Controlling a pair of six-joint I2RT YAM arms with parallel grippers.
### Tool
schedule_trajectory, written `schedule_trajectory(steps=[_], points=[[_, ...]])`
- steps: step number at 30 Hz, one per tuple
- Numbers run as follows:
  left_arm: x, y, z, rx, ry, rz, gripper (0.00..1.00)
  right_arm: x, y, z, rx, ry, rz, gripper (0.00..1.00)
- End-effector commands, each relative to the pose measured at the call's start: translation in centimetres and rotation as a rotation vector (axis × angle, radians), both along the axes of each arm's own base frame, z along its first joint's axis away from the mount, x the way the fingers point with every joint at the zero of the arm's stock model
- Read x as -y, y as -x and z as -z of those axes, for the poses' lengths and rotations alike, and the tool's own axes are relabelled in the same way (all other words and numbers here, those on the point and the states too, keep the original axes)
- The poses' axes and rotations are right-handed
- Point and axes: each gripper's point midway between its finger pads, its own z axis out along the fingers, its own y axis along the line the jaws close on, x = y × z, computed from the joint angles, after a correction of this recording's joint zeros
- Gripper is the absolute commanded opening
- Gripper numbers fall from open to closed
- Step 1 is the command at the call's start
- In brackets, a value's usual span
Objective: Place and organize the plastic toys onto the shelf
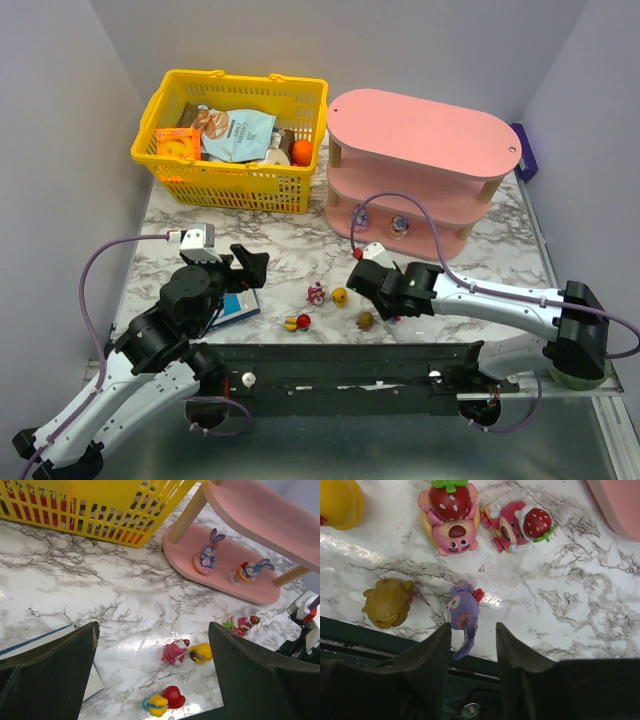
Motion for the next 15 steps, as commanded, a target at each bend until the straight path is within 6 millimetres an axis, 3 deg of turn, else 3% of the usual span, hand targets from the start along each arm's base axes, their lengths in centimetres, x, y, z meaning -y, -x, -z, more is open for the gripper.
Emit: schedule_trajectory(steps=[1,5,9,12,13,15], points=[[0.6,0.1,-0.1,0.003,0.016,0.03,0.99,-0.7,-0.2,-2.1,0.05,-0.084,0.009,0.56],[1.2,0.4,-0.4,-0.012,0.039,0.056,0.99,-1.4,-0.3,-4.7,0.086,-0.209,0.046,0.69],[2.6,0.9,-0.6,-0.046,0.08,0.118,0.99,-0.7,-0.5,-8.7,0.171,-0.402,0.158,0.72],[6.0,1.3,-0.1,-0.098,0.141,0.242,0.99,1.3,-0.9,-10.9,0.247,-0.464,0.292,0.72],[7.5,1.0,0.8,-0.141,0.142,0.281,0.99,2.0,-1.0,-11.7,0.271,-0.485,0.329,0.72],[11.1,1.8,0.7,-0.185,0.23,0.43,0.99,3.7,-1.2,-12.5,0.317,-0.489,0.412,0.72]])
